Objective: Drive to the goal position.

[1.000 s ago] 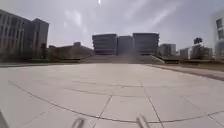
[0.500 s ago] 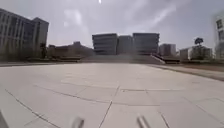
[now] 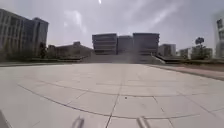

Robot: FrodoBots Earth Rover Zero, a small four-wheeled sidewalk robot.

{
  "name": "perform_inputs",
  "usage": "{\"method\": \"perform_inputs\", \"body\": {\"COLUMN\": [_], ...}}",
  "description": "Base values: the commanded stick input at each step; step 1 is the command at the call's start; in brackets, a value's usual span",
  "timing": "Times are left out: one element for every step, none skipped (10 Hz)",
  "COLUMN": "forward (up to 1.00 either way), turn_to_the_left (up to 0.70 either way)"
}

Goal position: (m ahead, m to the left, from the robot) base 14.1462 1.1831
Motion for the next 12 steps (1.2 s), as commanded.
{"method": "perform_inputs", "body": {"forward": [0.7,0.7,0.7,0.7,0.7,0.7,0.7,0.7,0.7,0.7,0.7,0.7], "turn_to_the_left": [0.0,0.0,0.0,0.0,0.0,0.0,0.0,0.0,0.0,0.0,0.0,0.0]}}
